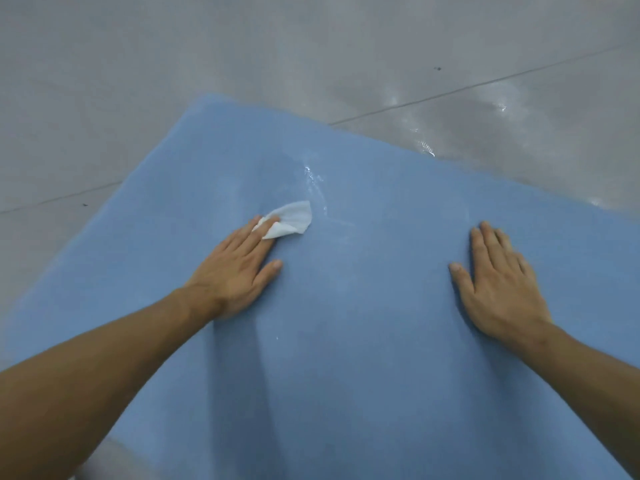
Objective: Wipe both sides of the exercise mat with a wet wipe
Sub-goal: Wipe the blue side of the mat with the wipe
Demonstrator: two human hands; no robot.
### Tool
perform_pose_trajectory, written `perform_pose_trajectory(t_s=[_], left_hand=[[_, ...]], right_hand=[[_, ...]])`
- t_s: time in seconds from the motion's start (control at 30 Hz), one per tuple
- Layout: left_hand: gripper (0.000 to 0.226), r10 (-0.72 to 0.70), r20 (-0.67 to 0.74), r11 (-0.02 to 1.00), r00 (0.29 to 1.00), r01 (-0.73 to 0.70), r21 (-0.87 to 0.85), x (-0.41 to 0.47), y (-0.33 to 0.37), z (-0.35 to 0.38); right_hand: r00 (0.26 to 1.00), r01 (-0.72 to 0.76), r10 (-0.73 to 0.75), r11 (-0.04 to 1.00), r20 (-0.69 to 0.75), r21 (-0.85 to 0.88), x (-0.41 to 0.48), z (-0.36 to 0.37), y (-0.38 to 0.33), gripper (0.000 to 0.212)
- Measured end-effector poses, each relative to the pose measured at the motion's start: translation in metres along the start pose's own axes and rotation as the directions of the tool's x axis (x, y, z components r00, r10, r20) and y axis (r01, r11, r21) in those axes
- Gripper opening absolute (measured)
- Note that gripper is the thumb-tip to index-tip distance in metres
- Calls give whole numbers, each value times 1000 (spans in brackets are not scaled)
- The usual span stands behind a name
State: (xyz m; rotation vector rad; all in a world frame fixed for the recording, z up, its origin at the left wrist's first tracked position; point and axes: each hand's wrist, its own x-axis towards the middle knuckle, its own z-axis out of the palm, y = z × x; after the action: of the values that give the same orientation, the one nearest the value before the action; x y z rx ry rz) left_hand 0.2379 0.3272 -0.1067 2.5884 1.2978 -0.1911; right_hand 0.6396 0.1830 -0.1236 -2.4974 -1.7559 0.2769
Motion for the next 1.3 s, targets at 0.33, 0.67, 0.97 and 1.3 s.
perform_pose_trajectory(t_s=[0.33,0.67,0.97,1.3], left_hand=[[87,-326,-22,926,945,315,-207,-102,-20,29],[76,195,-2,981,981,-195,-2,-184,121,71],[73,-186,4,983,983,186,-8,-173,-12,41],[80,-232,8,970,973,232,-77,-222,-13,47]], right_hand=[[956,292,-293,956,21,18,-42,29,-103,85],[892,452,-451,891,-31,41,-69,37,-153,76],[848,519,-516,855,-120,-10,-70,49,-170,62],[847,522,-523,852,-100,-34,-73,48,-171,64]])
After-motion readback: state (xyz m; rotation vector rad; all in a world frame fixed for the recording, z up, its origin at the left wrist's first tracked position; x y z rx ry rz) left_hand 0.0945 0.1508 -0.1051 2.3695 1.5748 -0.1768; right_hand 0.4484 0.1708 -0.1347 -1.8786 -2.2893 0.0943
